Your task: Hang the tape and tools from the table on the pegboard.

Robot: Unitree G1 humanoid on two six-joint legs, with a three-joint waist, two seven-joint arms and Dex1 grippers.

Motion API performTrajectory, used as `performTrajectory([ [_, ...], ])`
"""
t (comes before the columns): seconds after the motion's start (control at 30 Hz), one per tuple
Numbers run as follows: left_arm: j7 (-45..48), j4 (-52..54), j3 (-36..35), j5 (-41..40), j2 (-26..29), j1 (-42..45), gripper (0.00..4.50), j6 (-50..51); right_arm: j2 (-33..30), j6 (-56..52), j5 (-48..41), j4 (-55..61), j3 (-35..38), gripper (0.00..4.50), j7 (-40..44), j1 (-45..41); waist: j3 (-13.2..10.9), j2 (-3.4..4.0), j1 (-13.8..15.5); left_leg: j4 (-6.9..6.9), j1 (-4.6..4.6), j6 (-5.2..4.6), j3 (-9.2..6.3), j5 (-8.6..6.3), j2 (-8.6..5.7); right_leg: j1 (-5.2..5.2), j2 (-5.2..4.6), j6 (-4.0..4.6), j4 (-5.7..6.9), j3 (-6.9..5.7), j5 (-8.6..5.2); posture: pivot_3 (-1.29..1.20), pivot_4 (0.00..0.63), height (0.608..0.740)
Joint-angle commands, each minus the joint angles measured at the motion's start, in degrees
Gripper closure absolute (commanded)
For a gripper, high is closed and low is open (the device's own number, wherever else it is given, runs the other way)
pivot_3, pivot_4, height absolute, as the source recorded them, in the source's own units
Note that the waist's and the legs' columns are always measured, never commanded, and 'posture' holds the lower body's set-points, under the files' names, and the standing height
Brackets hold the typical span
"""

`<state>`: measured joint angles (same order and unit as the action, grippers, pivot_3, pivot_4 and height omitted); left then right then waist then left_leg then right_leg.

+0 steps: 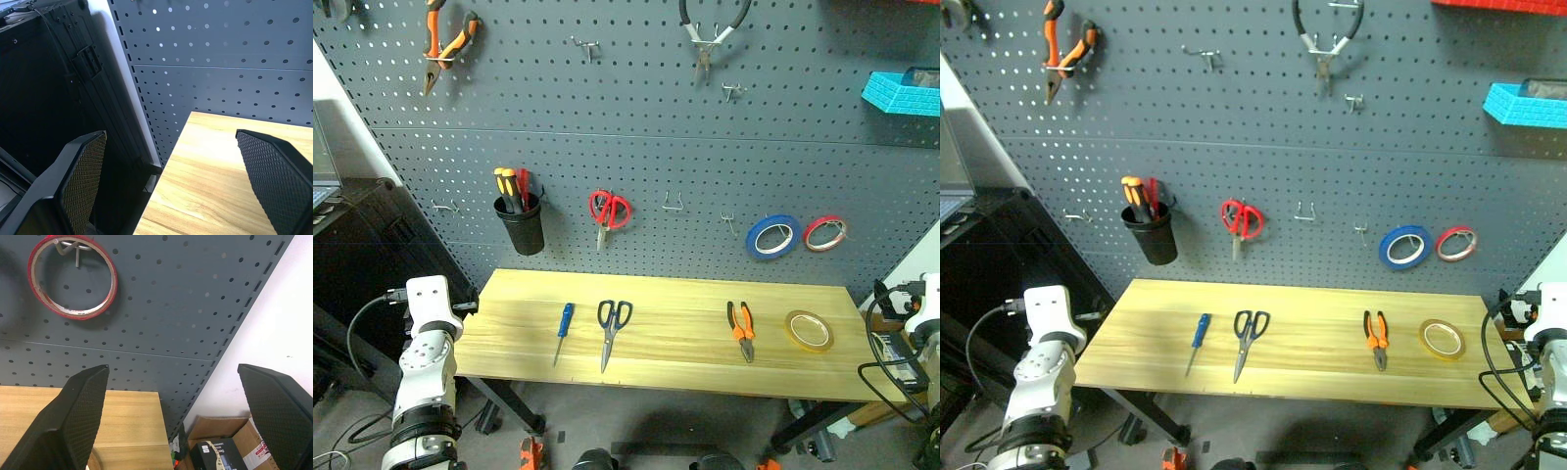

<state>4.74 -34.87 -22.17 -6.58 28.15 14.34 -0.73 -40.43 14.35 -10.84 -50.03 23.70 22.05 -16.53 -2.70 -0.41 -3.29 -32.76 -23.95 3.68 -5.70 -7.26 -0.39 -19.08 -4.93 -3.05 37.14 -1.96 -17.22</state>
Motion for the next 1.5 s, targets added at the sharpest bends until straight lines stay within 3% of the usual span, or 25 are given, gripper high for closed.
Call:
performTrajectory([
  [0.03, 0.88, 1.05, 0.95, 0.95, 1.60, 1.17, 0.02, -2.22, -1.63, 0.77, -1.19, 1.02, 1.59, 0.00, 0.00, -0.63, 0.00, 0.00, 0.00, 0.00, 0.00, 0.00, 0.00, 0.00, 0.00, 0.00, 0.00, 0.00, 0.00, 0.00, 0.00, -0.03, 0.000, 0.740],
  [0.33, 3.77, 4.70, 4.69, 2.81, 1.88, -2.26, 0.02, 1.33, 0.88, -2.18, -3.62, 5.56, 1.31, 0.00, 2.25, 2.02, 0.00, 0.00, -0.01, 0.00, 0.00, -0.03, 0.03, 0.02, 0.00, 0.00, 0.00, 0.00, -0.01, 0.02, 0.00, -0.03, 0.000, 0.740],
  [0.6, 4.26, 25.40, 6.89, -0.87, -5.06, -9.91, 0.02, 13.66, 7.14, -15.55, -5.10, 34.51, -6.44, 0.00, 6.45, 14.50, -0.01, 0.18, -0.02, 0.03, -0.06, 0.03, 0.04, -0.03, 0.04, -0.09, -0.05, 0.02, 0.03, 0.09, -0.04, -0.07, 0.002, 0.740],
  [0.83, 15.11, 38.04, 20.32, 1.15, -3.94, -5.51, 0.02, 22.19, 6.67, -32.92, -1.63, 46.88, -13.35, 0.00, 4.93, 16.44, -2.81, 0.47, 0.41, -0.01, -0.26, 0.06, 0.10, -0.06, 0.06, -0.24, -0.18, 0.02, 0.07, 0.08, -0.04, -0.12, 0.129, 0.740],
  [0.93, 20.95, 40.05, 24.37, -0.16, -2.68, -1.76, 0.02, 27.92, 5.44, -36.64, 0.20, 46.11, -15.75, 0.00, 5.51, 14.56, -4.33, 0.74, 0.27, -0.06, -0.59, 0.04, 0.11, -0.05, 0.06, -0.56, -0.22, 0.02, 0.07, 0.03, -0.04, -0.14, 0.165, 0.740],
  [1.03, 24.57, 42.56, 27.88, -0.05, -1.88, 2.08, 0.02, 30.68, 4.88, -41.39, 1.37, 42.63, -16.46, 0.00, 4.79, 11.00, -5.80, 0.55, -0.03, -0.23, -0.88, -0.23, 0.37, 0.12, 0.00, -0.94, -0.22, -0.14, 0.25, 0.25, 0.10, -0.15, 0.199, 0.740],
  [1.17, 27.83, 45.71, 31.24, -2.00, -3.62, 7.56, 0.02, 35.35, 4.90, -41.73, 2.32, 31.80, -15.72, 0.00, 3.87, 3.08, -8.14, -0.36, -0.24, -0.16, -0.94, -0.62, 1.09, 0.31, 0.06, -1.26, -0.03, -0.36, 0.83, 1.11, 0.25, -0.14, 0.228, 0.740],
  [1.33, 30.12, 47.86, 30.61, -6.87, -7.21, 11.64, 0.02, 38.36, 4.23, -38.85, 5.32, 12.38, -18.64, 0.00, 7.03, -8.59, -10.46, -0.60, -0.53, -0.12, -0.95, -0.90, 1.35, 0.12, 0.08, -1.35, -0.01, -0.49, 0.83, 1.31, 0.19, -0.12, 0.276, 0.740],
  [1.5, 31.36, 49.76, 33.34, -5.20, -6.25, 13.29, 0.02, 36.62, 4.65, -35.22, 7.70, -3.54, -20.50, 0.00, 9.37, -17.43, -12.57, -0.81, -0.54, -0.12, -1.05, -0.95, 1.40, 0.08, 0.08, -1.47, -0.01, -0.53, 0.86, 1.37, 0.17, -0.07, 0.303, 0.740],
])
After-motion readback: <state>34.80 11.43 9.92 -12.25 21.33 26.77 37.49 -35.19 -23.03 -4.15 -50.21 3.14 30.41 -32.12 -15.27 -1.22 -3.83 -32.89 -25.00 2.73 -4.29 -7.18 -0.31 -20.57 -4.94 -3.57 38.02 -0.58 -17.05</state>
